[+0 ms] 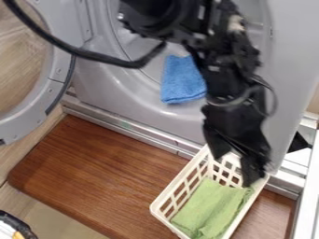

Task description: Take the blue cloth out of the washing mmachine and put it on the left of the white basket

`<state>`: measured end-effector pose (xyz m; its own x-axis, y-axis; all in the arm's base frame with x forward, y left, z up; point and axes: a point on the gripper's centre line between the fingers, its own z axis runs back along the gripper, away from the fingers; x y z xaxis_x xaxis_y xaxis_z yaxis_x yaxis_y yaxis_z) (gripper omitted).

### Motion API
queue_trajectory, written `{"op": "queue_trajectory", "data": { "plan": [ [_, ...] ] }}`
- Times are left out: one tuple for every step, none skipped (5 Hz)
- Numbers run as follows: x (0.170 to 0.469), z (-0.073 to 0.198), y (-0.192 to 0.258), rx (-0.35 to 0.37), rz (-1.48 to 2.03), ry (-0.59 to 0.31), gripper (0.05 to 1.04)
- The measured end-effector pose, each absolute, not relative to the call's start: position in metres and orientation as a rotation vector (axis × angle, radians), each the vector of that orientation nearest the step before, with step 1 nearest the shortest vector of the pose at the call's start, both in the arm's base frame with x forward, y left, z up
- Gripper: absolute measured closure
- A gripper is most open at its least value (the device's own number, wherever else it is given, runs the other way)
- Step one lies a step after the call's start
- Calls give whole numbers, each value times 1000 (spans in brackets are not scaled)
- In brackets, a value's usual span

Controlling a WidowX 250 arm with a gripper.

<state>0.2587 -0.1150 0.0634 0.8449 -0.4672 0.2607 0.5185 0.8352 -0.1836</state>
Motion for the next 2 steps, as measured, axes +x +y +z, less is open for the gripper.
{"op": "queue_trajectory", "data": {
  "plan": [
    [252, 60, -101, -205, -515, -198, 83],
    [254, 66, -81, -90, -448, -196, 84]
  ]
}}
